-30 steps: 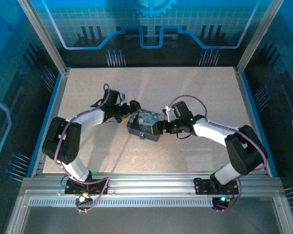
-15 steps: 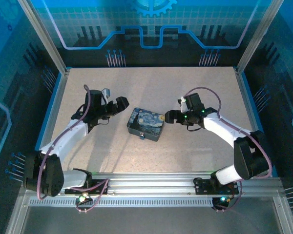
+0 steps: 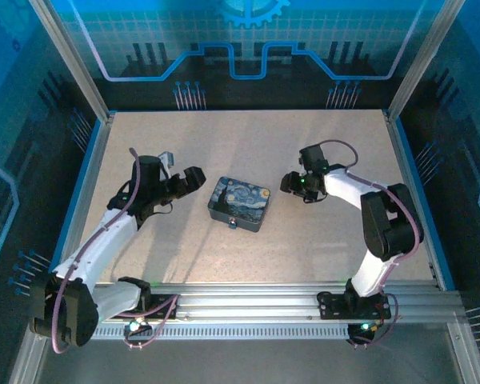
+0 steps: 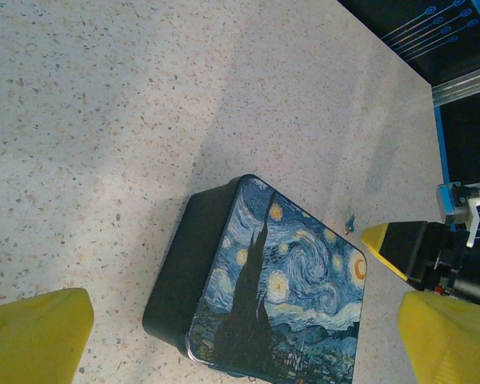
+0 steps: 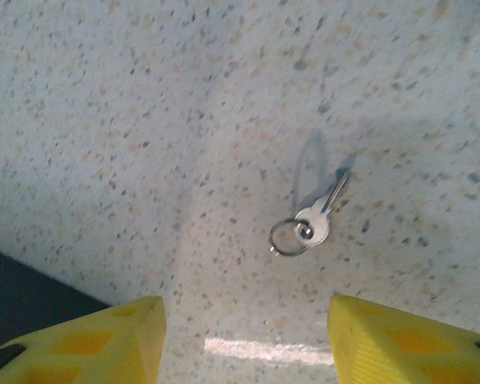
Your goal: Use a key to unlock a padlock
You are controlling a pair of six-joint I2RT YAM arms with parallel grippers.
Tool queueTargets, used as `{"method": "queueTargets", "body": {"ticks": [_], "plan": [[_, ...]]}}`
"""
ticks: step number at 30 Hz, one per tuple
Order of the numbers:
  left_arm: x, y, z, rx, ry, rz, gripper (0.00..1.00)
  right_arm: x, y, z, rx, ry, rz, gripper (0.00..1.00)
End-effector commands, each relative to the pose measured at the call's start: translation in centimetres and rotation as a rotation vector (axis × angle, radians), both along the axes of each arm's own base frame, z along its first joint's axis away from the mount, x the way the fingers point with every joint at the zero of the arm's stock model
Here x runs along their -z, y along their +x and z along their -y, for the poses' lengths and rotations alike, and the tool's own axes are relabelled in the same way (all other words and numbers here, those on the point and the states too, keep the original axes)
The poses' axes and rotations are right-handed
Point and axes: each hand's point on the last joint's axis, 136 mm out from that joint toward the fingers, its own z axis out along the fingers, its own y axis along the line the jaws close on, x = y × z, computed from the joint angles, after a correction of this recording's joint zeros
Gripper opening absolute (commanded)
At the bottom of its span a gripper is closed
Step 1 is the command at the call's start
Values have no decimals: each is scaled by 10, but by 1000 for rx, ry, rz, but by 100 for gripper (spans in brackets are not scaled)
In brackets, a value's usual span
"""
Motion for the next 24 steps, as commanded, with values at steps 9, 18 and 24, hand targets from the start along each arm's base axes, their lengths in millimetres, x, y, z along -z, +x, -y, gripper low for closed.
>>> {"method": "queueTargets", "body": {"ticks": [9,18,24], "plan": [[10,-5,-5,-3,26,-18,99,12,15,16,95,-71,-50,49],[13,-4,-4,-2,23,-25,99,25,18,15,103,-73,-77,45],[15,-3,-4,0,25,-30,99,33,21,10,83,-64,-93,40]]}}
